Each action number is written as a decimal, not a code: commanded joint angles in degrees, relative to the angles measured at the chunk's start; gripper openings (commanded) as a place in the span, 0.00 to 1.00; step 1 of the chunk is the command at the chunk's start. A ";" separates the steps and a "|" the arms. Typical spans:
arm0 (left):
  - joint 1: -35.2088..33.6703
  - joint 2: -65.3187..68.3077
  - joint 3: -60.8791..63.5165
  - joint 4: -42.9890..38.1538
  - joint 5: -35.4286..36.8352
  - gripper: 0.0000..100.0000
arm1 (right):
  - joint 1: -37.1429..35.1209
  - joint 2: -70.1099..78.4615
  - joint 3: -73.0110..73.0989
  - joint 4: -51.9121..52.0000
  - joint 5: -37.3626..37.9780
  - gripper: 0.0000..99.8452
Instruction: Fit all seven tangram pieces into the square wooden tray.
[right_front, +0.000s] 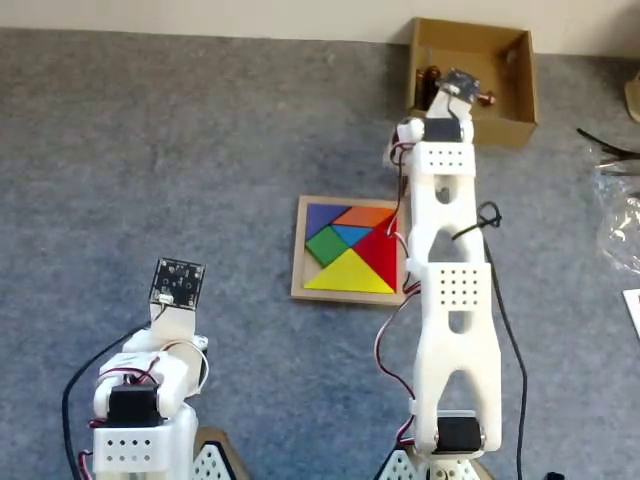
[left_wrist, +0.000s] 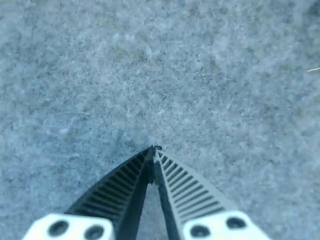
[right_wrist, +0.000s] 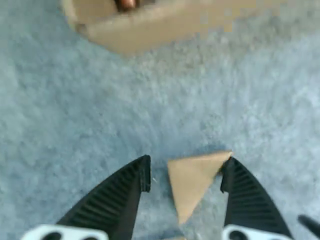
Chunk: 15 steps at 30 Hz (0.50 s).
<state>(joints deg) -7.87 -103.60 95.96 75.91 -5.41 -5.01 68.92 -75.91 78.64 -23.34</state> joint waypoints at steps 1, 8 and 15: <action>1.27 -0.31 1.19 0.09 0.35 0.01 | -0.13 -0.48 -2.68 -3.12 -0.62 0.22; 1.27 -0.31 1.19 0.09 0.35 0.01 | -0.04 -0.40 -2.59 0.13 -3.34 0.18; 1.27 -0.31 1.19 0.09 0.35 0.01 | 0.48 -0.40 -2.59 4.44 -3.78 0.14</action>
<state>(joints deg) -7.87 -103.60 95.96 75.91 -5.41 -4.66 69.63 -75.91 79.87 -26.51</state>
